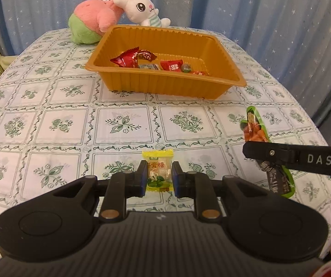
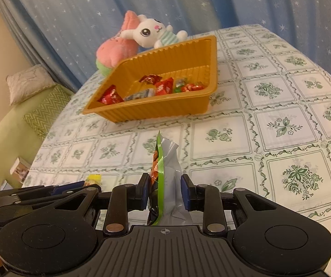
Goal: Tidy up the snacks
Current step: 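Grasp the yellow candy with the left gripper while the right holds the silver bag, then carry the yellow candy and silver bag over the orange tray with both grippers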
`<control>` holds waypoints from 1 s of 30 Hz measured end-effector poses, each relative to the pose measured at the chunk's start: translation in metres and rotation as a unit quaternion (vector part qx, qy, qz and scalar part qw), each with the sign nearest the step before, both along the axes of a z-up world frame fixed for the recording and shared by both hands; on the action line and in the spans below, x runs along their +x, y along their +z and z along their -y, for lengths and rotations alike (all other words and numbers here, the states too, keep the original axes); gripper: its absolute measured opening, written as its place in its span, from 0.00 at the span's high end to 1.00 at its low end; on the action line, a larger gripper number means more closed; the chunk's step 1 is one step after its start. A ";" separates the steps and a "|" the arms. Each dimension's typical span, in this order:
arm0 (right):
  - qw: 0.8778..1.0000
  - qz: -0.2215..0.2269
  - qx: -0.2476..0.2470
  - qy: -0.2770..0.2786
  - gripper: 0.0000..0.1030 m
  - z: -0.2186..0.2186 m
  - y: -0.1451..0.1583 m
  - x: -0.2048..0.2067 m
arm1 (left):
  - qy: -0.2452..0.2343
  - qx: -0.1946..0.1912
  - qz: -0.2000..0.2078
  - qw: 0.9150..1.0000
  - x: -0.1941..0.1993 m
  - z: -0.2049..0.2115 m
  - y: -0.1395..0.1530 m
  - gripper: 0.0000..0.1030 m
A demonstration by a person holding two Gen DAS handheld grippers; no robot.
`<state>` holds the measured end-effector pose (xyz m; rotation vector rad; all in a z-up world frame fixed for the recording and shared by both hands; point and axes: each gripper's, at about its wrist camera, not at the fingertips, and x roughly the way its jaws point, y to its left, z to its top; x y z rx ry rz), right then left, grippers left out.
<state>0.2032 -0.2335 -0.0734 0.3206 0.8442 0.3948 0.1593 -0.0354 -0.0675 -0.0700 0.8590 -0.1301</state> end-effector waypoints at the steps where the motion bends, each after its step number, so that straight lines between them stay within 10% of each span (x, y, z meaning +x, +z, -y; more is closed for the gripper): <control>1: 1.000 0.001 -0.001 0.001 0.72 -0.001 0.002 -0.002 | 0.001 -0.001 0.000 1.000 -0.002 -0.001 0.002 0.82; 30: 1.000 0.021 -0.010 0.003 0.72 -0.009 0.039 -0.039 | -0.006 -0.009 0.024 1.000 -0.037 -0.005 0.041 0.82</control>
